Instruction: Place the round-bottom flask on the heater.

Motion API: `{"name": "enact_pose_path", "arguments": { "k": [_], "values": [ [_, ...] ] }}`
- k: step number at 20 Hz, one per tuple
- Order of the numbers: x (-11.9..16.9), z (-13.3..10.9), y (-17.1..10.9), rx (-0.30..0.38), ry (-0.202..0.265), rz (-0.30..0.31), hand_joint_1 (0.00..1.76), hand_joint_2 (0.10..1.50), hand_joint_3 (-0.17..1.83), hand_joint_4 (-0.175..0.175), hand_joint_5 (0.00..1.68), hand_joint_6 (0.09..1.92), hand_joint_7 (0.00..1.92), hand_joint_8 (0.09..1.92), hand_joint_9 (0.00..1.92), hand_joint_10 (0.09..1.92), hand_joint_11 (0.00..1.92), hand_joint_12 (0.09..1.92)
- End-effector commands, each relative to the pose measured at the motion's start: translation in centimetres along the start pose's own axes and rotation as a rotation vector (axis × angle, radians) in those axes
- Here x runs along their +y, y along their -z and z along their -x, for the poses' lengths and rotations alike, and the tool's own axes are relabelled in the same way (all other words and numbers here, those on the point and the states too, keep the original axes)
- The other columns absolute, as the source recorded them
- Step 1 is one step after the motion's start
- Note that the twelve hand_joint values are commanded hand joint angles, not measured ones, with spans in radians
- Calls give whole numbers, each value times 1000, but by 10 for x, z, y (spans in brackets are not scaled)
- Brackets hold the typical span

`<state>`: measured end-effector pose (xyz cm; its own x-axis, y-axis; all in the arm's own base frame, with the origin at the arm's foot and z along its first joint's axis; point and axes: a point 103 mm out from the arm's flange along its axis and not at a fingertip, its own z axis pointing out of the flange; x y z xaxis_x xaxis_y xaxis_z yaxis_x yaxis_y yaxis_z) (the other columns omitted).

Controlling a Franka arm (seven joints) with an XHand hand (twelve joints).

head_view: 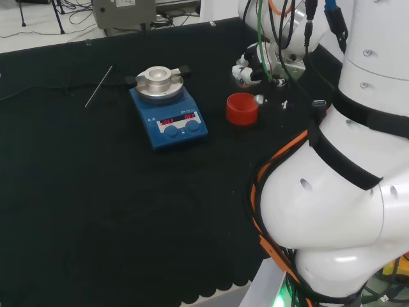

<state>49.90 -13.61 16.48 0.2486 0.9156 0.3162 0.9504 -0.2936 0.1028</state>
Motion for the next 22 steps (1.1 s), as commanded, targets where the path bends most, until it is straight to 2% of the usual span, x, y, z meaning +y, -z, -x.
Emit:
{"name": "enact_pose_path", "arguments": {
  "k": [1, 6, 10, 22],
  "values": [
    [-9, -19, 15, 1, 20, -13, 1027, 1092, 15, 175, 1014, 984, 470, 579, 650, 583, 212, 1308],
    [-6, -36, 19, 3, 44, -13, 1028, 1091, 16, 175, 1016, 981, 473, 577, 653, 581, 220, 1307],
    [5, -58, 20, 15, 79, -14, 1028, 1089, 17, 175, 1018, 978, 477, 576, 656, 580, 226, 1307],
    [68, -126, -7, 88, 166, -58, 1031, 1085, 21, 175, 1024, 969, 486, 573, 661, 575, 237, 1303]
  ]
}}
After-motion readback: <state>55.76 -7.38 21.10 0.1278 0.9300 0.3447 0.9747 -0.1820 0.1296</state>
